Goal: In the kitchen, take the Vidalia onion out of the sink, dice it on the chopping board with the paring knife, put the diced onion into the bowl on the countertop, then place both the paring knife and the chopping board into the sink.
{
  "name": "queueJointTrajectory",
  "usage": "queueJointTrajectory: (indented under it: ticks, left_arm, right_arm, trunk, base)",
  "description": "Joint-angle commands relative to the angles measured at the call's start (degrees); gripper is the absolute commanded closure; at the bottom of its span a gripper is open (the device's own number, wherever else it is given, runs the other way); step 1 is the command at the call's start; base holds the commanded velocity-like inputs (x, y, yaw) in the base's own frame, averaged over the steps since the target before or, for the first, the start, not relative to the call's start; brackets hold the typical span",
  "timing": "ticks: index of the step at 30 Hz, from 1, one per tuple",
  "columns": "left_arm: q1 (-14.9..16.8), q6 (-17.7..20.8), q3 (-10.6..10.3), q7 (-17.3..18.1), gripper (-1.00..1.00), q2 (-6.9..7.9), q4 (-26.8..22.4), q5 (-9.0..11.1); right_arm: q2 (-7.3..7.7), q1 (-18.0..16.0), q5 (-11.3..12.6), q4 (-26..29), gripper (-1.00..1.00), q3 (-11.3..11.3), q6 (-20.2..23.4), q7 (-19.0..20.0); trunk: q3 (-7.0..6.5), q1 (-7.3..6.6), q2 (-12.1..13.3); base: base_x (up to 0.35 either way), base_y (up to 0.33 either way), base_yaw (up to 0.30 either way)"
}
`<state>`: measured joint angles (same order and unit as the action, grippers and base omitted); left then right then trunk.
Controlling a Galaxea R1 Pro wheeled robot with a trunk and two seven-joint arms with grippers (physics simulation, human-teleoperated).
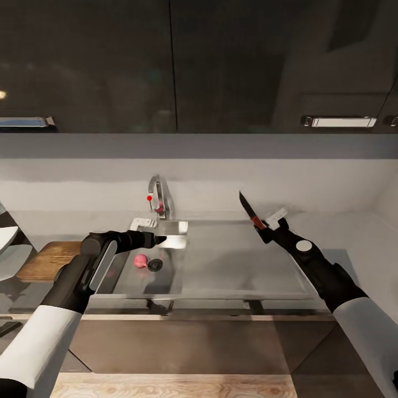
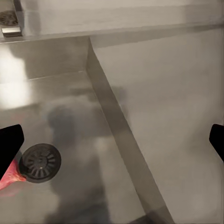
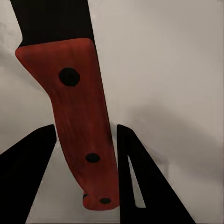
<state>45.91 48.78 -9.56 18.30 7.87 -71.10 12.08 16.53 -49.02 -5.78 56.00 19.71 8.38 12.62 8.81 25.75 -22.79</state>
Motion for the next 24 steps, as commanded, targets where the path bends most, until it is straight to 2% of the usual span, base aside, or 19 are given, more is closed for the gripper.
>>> queueJointTrajectory:
  ticks: [1, 7, 9, 18, 24]
  left_arm:
    - [0.06, 0.27, -0.08, -0.02, -1.0, 0.04, -0.04, 0.22]
    - [0.06, 0.27, -0.1, 0.05, -1.0, 0.04, -0.04, 0.22]
    - [0.06, 0.27, -0.11, 0.05, -1.0, 0.04, -0.04, 0.22]
    - [0.06, 0.27, -0.06, 0.02, -1.0, 0.04, -0.01, 0.22]
    - [0.06, 0.27, -0.04, 0.03, -1.0, 0.12, -0.02, 0.22]
  right_arm:
    - [0.06, 0.49, -0.61, 0.25, 1.0, 0.06, -0.87, 0.52]
    - [0.14, 2.6, -0.63, 2.47, 1.0, 0.02, -5.65, 1.05]
    - [0.16, 4.21, -0.64, 4.5, 1.0, -0.01, -6.79, 1.18]
    - [0.86, 7.94, -0.61, 10.19, 1.0, -0.1, -7.54, 1.32]
    - [2.73, 9.75, 0.24, 13.72, 1.0, -0.13, -7.58, 1.42]
  trunk:
    - [0.13, 0.04, -0.13]
    - [0.13, 0.04, -0.13]
    - [0.13, 0.04, -0.13]
    - [0.13, 0.04, -0.13]
    - [0.13, 0.04, -0.13]
  base:
    - [0.0, 0.0, 0.0]
    - [0.0, 0.0, 0.0]
    - [0.0, 0.0, 0.0]
    - [0.0, 0.0, 0.0]
    - [0.0, 0.0, 0.0]
